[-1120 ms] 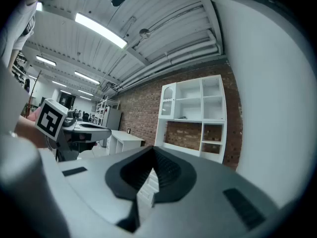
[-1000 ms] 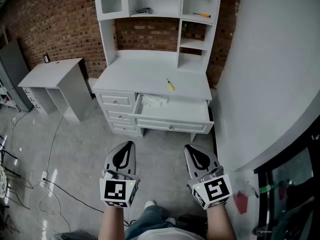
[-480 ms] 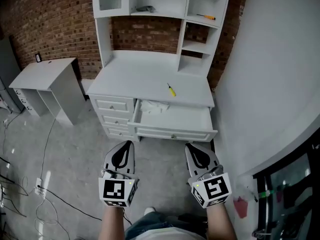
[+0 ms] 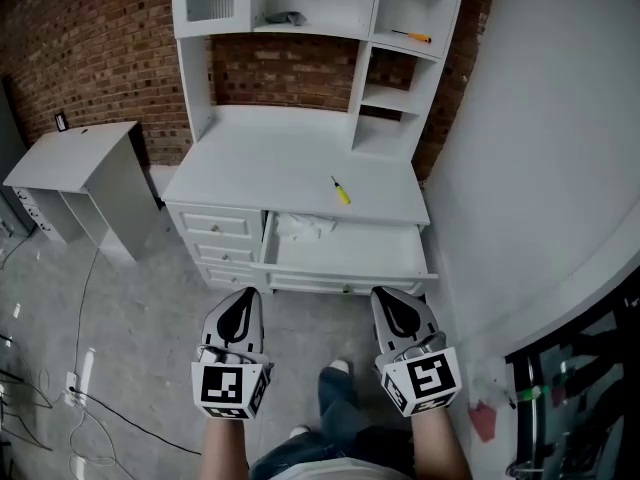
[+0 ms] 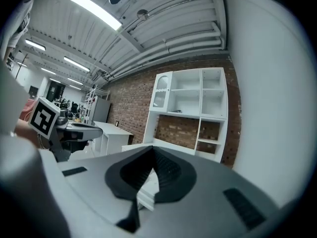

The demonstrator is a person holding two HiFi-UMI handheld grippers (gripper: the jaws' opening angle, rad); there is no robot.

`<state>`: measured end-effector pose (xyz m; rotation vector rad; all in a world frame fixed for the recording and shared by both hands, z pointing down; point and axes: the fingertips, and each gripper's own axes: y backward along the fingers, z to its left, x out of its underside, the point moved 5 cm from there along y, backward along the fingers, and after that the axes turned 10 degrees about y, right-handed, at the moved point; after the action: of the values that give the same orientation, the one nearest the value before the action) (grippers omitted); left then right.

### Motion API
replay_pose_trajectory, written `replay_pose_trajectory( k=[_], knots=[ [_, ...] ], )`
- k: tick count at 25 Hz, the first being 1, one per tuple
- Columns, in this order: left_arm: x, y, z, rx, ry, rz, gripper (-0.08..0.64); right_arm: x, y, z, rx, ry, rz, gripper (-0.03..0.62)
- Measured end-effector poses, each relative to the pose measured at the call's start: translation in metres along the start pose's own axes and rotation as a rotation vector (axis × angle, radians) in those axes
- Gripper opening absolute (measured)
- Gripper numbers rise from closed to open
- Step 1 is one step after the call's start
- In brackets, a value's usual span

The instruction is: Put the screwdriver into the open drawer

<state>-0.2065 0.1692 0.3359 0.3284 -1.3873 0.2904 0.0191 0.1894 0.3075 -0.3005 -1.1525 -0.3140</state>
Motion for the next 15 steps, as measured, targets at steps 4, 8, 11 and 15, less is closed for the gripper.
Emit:
replay_pose_trajectory(
  k=[4, 8, 11, 15],
  knots=[
    [0.007, -0.027, 0.01, -0.009, 0.003, 0.012, 0.014, 0.009, -0.03, -0.021, 0.014, -0.018, 0.003, 0.011],
    [0.014, -0.061, 0.027, -0.039, 0.004, 0.026, 0.014, 0.022, -0.071, -0.039, -0.006, -0.022, 0.001, 0.012],
    [0.016, -0.097, 0.039, -0.051, 0.002, 0.036, 0.014, 0.031, -0.11, -0.059, -0.004, -0.04, 0.001, 0.012],
    [0.019, -0.155, 0.05, -0.058, -0.002, 0.05, 0.014, 0.046, -0.161, -0.094, -0.004, -0.074, 0.011, 0.012]
  ],
)
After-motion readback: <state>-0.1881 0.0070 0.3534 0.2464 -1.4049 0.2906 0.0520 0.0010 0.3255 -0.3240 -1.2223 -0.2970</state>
